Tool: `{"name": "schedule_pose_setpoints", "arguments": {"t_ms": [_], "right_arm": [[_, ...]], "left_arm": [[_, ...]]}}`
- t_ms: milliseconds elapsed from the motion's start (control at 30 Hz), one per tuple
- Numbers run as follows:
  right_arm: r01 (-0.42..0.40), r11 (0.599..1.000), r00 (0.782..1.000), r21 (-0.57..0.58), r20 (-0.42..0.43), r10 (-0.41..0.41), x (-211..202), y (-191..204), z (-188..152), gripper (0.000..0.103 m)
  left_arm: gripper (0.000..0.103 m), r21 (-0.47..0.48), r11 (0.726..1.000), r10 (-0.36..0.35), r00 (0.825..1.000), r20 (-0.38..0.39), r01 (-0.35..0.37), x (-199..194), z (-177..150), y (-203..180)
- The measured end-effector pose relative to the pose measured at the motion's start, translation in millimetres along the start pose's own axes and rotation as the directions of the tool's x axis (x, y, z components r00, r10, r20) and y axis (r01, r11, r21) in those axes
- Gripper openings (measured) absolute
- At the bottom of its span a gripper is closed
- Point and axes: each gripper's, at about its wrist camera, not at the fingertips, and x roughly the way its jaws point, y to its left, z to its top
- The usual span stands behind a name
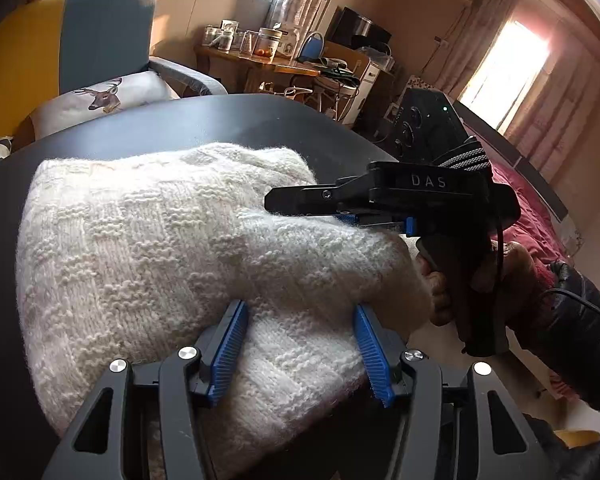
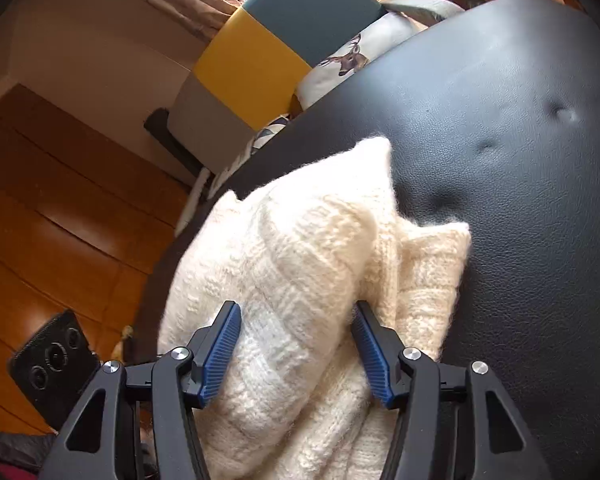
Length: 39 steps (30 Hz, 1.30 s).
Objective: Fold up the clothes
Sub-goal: 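Move the right tool onto the folded sweater beside the left tool, then pinch the cream sweater fold with the right tool and press it down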
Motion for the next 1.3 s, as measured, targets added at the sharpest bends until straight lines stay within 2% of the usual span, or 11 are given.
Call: {"name": "schedule_pose_setpoints", "arguments": {"t_ms": [200,333,500,600,767,900,967,1033,1133,1200,1300], "right_arm": [[-0.035,0.996,0.998,0.078,-0.047,0.039,5,2,9,0.06],[0.061,0.992,0.997,-0.111,-0.047,-0.067,10,29,4,0.058],[0.071,0.99,0.997,-0.126,-0.029,-0.075,14,43,10,0.012],[0.161,0.964,0.986,-0.212,0.003,-0.165,9,63,14,0.011],[0.172,0.917,0.985,-0.361,0.063,-0.16,-2,110,29,0.01],[0.345,0.847,0.935,-0.406,0.066,-0.349,29,92,34,0.01],[0.349,0.869,0.929,-0.351,0.007,-0.37,45,60,30,0.011],[0.303,0.907,0.946,-0.294,-0.022,-0.323,50,38,25,0.013],[0.257,0.934,0.964,-0.247,-0.006,-0.267,42,25,26,0.014],[0.316,0.885,0.942,-0.343,-0.001,-0.337,41,37,27,0.015],[0.421,0.767,0.889,-0.484,0.055,-0.454,45,56,29,0.016]], "left_arm": [[0.057,0.001,1.0,0.006,1.0,0.0,-0.006,0,-3,-3],[0.057,0.012,1.0,0.014,1.0,-0.001,-0.014,1,-4,-6],[0.058,0.026,0.999,0.026,1.0,-0.003,-0.026,2,-6,-9],[0.058,0.035,0.999,0.031,1.0,-0.001,-0.031,2,-7,-11],[0.057,0.05,0.999,0.003,1.0,0.031,-0.004,-10,-8,-12],[0.058,0.132,0.991,-0.001,0.997,-0.08,0.011,3,-20,-15],[0.058,0.181,0.983,0.016,0.994,-0.111,0.004,7,-24,-19],[0.058,0.211,0.977,0.027,0.992,-0.125,0.0,7,-26,-22],[0.057,0.125,0.99,-0.047,0.992,-0.119,0.062,-4,-16,-13],[0.057,0.1,0.99,-0.095,0.992,-0.085,0.103,-17,-9,-10],[0.057,0.08,0.994,-0.063,0.993,-0.104,0.072,-14,-6,1]]}}
